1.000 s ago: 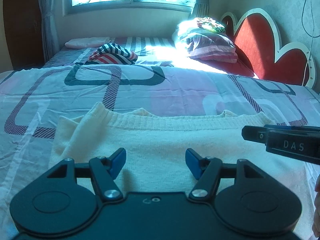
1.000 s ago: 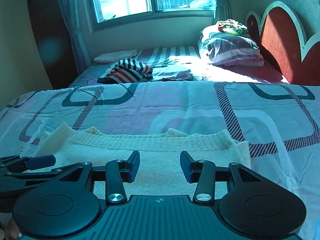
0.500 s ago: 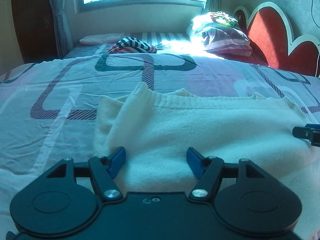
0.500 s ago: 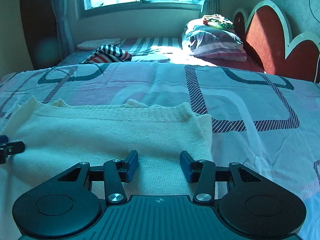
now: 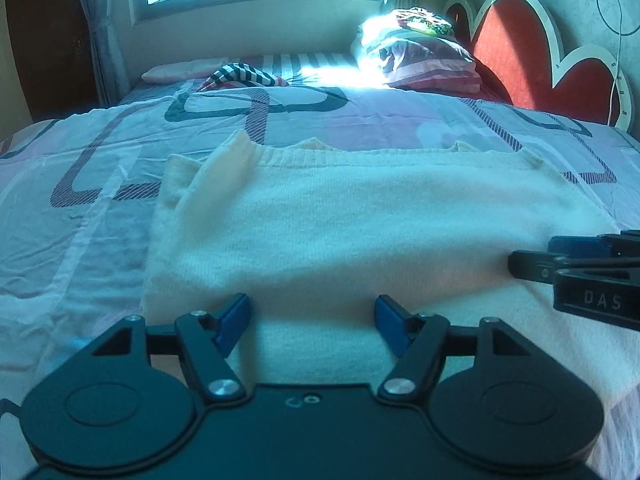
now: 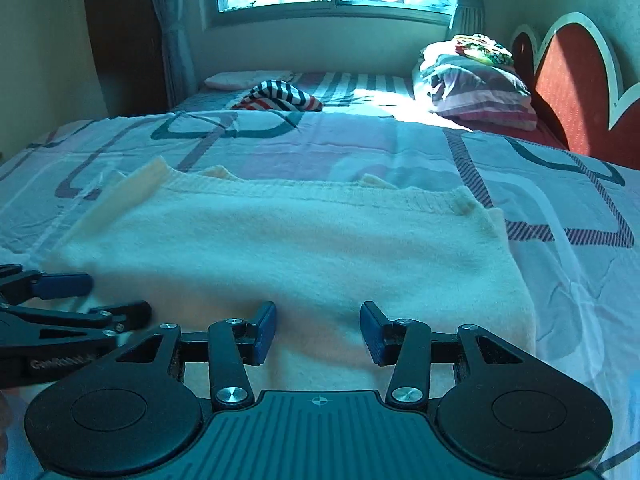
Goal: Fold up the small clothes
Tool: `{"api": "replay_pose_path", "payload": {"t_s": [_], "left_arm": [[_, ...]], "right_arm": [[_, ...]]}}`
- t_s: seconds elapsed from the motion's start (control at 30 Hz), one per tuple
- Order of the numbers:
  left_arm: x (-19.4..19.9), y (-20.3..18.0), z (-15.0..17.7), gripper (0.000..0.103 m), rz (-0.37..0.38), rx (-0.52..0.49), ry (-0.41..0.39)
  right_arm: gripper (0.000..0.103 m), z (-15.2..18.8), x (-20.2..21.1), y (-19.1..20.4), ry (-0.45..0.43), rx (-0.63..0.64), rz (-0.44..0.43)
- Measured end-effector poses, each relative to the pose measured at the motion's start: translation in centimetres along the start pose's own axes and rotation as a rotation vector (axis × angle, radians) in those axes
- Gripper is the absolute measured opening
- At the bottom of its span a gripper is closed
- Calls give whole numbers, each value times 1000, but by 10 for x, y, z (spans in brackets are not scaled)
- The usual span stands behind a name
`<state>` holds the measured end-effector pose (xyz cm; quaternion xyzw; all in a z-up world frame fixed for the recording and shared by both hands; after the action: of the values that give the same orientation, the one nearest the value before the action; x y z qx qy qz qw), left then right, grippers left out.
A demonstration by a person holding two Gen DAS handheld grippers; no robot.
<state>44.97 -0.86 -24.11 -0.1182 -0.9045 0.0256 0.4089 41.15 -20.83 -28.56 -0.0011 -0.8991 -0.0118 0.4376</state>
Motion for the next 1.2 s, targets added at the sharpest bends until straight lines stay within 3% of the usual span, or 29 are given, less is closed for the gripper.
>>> {"api": "replay_pose_path", "payload": {"t_s": [0.23, 0.47, 0.67, 0.93, 1.2], "left_arm": [[15, 14, 9, 68, -4, 28, 10], [37, 8, 24, 68, 22, 2, 20], [37, 10, 44, 75, 31, -10, 13], [37, 12, 44, 78, 55, -26, 7], [41, 11, 46, 81, 29, 6, 42]], "right_arm": [[46, 19, 15, -24, 24, -11, 67], [46, 41, 48, -13, 27, -4, 79], [46, 66, 49, -18, 44, 9, 160], [54, 69, 48, -19, 67, -42, 221], [56, 68, 46, -22, 101, -40, 189]]}}
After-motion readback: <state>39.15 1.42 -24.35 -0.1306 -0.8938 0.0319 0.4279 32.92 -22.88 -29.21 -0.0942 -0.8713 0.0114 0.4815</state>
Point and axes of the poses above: each gripper's, at about its wrist camera, not at the fingertips, and x roughly against the way its jaws point, y to its left, z to its underside, the point moved 10 cm from there along -x, roughly the way its jaws point, and after that the axes turned 12 degrees about z, right-handed, at the moved point
